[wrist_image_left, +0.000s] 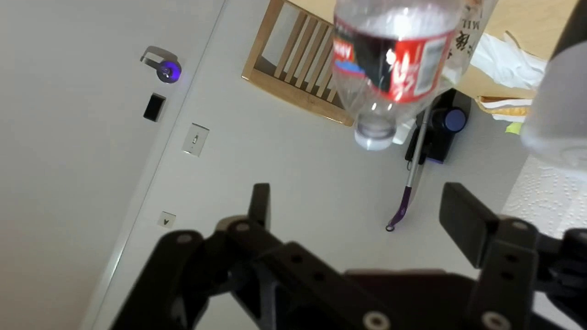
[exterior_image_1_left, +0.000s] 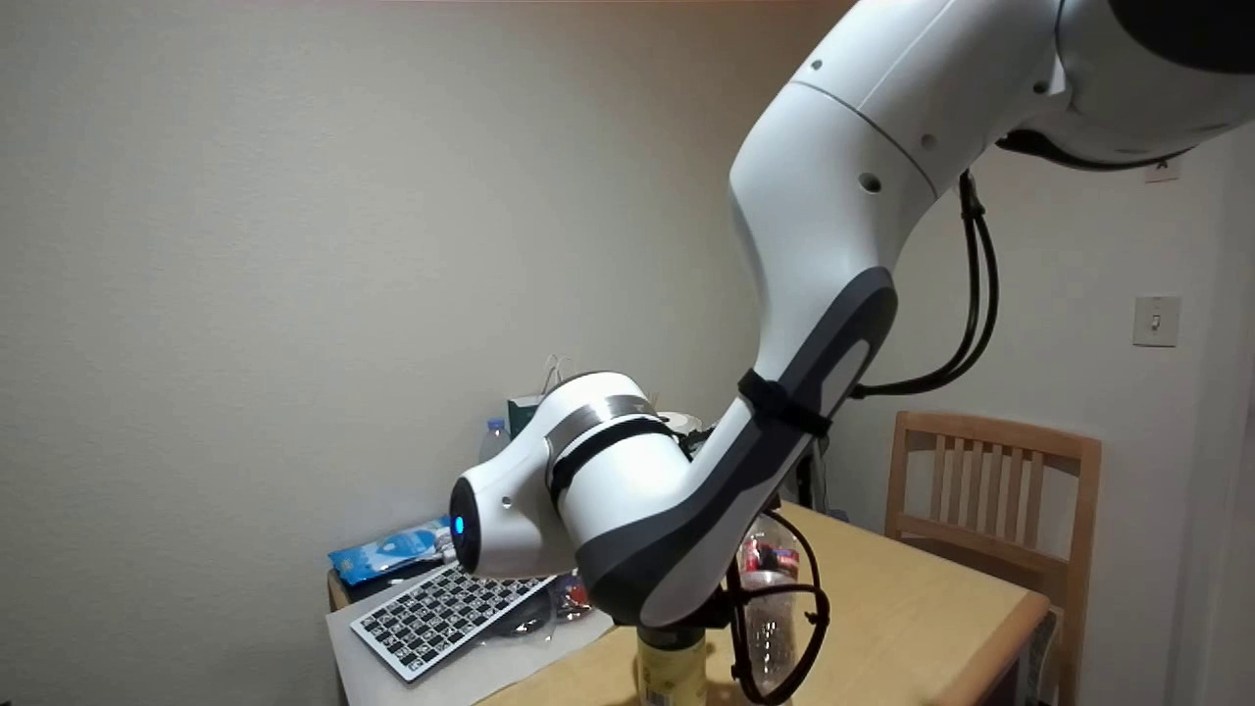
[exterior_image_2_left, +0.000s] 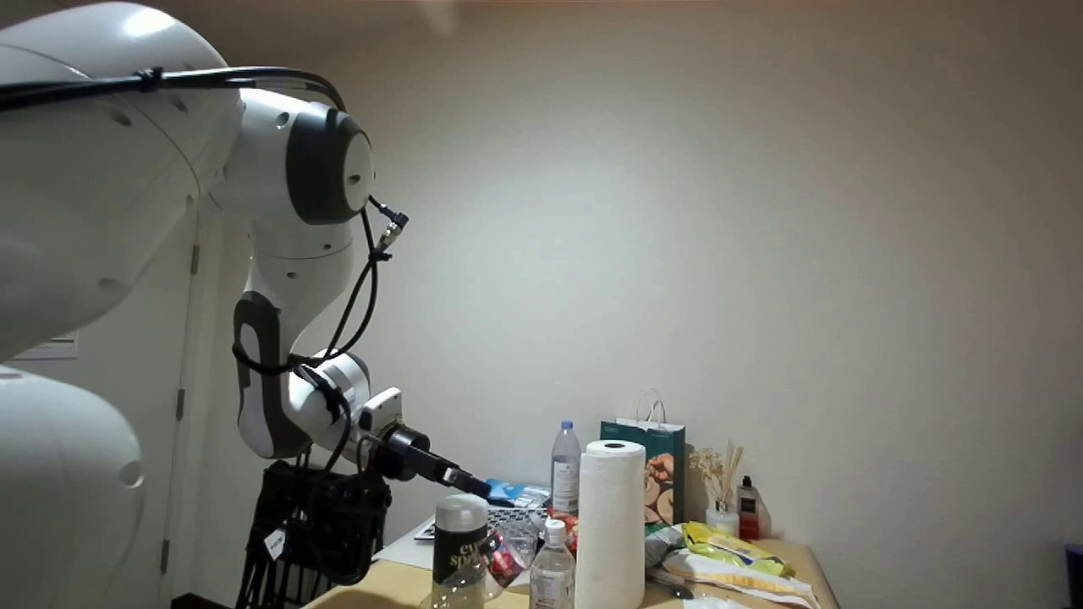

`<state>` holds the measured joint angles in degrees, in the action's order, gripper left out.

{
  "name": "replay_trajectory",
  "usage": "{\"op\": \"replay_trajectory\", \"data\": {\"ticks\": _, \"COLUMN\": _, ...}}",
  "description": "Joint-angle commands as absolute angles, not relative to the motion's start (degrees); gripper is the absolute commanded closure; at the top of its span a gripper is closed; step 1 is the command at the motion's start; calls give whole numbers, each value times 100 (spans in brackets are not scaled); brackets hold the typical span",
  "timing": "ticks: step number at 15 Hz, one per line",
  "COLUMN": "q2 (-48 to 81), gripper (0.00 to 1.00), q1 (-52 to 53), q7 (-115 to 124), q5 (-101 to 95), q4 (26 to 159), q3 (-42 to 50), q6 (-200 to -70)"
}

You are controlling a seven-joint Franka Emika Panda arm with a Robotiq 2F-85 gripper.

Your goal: Pick up the bottle and put it up right on the table

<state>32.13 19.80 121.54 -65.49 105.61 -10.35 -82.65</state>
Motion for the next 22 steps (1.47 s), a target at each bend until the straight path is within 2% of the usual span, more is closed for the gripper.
{"op": "replay_trajectory", "data": {"ticks": 1, "q2": 3172, "gripper": 0, "q1": 1929, "q7": 11963, "q5": -6670, "q4": 10601, "q3": -1057, "q6": -8360}}
{"op": "replay_trajectory", "data": {"ticks": 10, "q2": 2917, "gripper": 0, "q1": 1912, "q7": 11831, "q5": -6470, "q4": 10485, "q3": -1077, "q6": -8107}}
{"op": "replay_trajectory", "data": {"ticks": 15, "q2": 3191, "gripper": 0, "q1": 1960, "q7": 12121, "q5": -6558, "q4": 10372, "q3": -1048, "q6": -8165}}
{"op": "replay_trajectory", "data": {"ticks": 22, "q2": 2296, "gripper": 0, "q1": 1668, "q7": 11893, "q5": -6018, "q4": 11030, "q3": -1323, "q6": -9050}}
